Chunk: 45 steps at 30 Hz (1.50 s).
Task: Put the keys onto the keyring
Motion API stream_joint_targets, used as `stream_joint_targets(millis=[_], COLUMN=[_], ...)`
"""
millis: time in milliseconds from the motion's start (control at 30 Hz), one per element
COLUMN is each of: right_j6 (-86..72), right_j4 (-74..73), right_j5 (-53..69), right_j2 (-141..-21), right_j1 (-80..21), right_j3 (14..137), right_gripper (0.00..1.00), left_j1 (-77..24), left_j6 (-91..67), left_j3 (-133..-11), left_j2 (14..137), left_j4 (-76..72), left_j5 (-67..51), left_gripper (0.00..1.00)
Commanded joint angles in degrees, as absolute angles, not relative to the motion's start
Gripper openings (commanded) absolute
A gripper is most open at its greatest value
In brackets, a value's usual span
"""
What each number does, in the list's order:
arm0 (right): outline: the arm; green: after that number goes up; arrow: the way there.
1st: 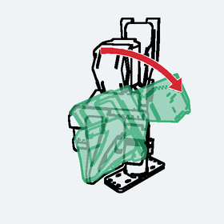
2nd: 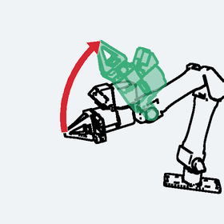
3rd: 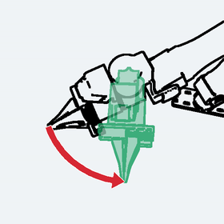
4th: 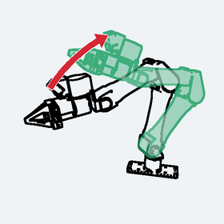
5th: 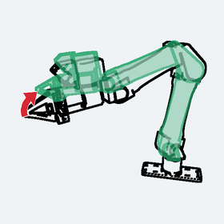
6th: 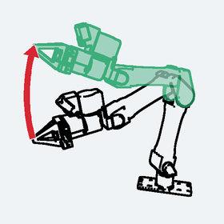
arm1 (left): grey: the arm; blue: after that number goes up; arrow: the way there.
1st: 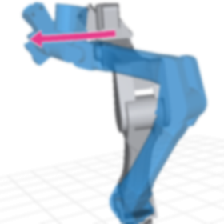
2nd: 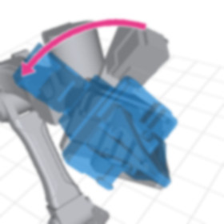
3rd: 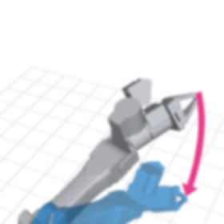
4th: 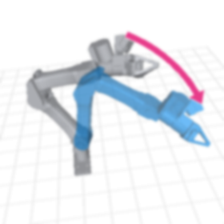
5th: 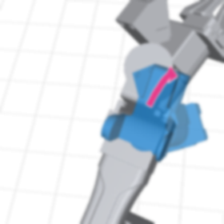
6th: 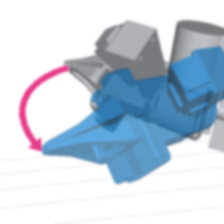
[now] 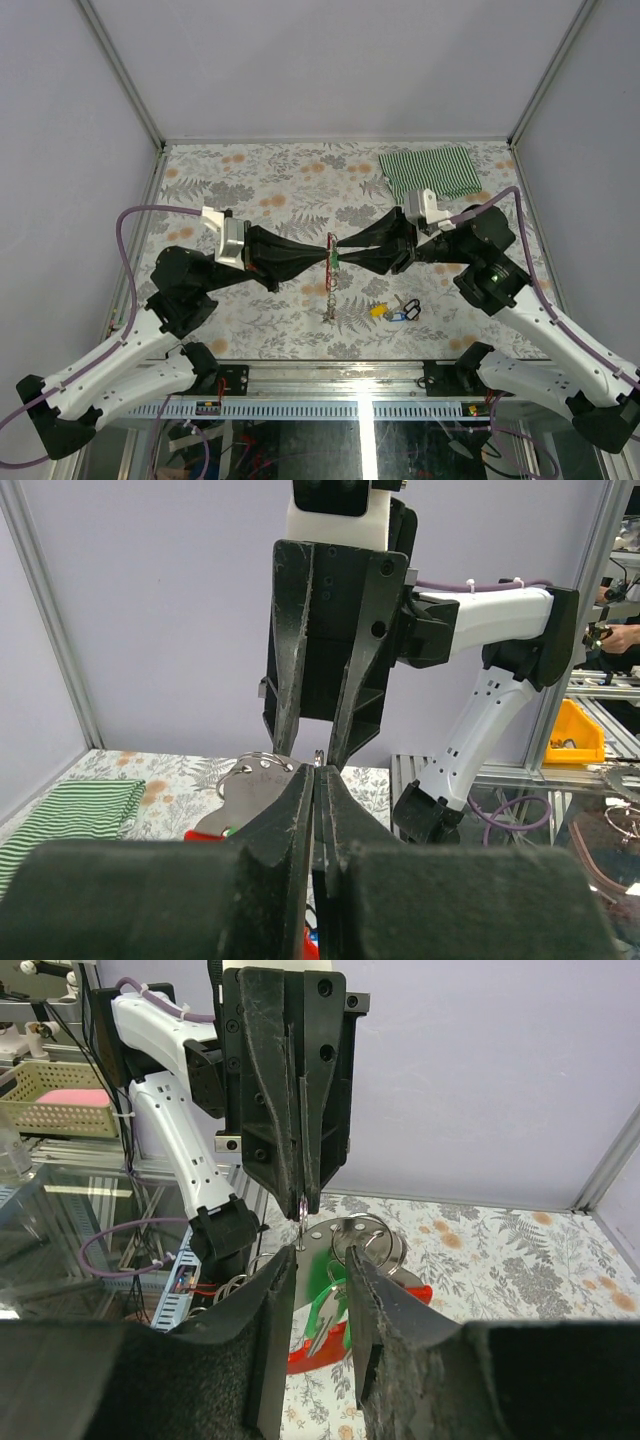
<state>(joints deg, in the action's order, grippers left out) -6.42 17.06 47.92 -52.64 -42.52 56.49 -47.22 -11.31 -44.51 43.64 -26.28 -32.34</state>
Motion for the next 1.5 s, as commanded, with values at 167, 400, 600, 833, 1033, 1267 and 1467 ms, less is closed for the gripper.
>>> stream_joint_targets(millis=[167, 400, 600, 833, 1033, 1267, 1467], right_j6=[-8.73, -8.78, -8.85, -9.83, -10.43, -5.77, 2.14], right_j4=[22.74, 22.93, 23.28, 24.77, 24.49, 14.86, 0.36], right_j5=[50.61, 50.54, 50.54, 50.51, 51.41, 47.23, 41.42], right_j2=[-53.91, -54.52, -54.84, -54.8, -55.11, -53.93, -54.14], right_j1=[-42.84, -43.48, -43.87, -44.2, -44.29, -44.29, -44.29], right_j3=[56.87, 56.87, 57.04, 56.82, 57.23, 59.62, 63.82], right_gripper=[0.33, 0.31, 0.26, 0.22, 0.03, 0.0, 0.0], left_j1=[-47.53, -47.46, -47.47, -47.51, -47.52, -47.51, -47.47], left_j6=[-12.11, -12.3, -12.33, -11.8, -11.65, -11.06, -10.28], left_j3=[-44.91, -45.06, -44.99, -44.93, -44.9, -45.02, -43.27], left_j2=[43.98, 44.21, 44.41, 44.34, 44.33, 43.75, 40.86], left_j4=[-32.78, -32.83, -32.57, -31.67, -31.57, -28.71, -26.43], left_j5=[-32.0, -31.16, -30.96, -30.61, -30.55, -29.58, -26.47], left_gripper=[0.0, 0.0, 0.0, 0.0, 0.0, 0.21, 0.35])
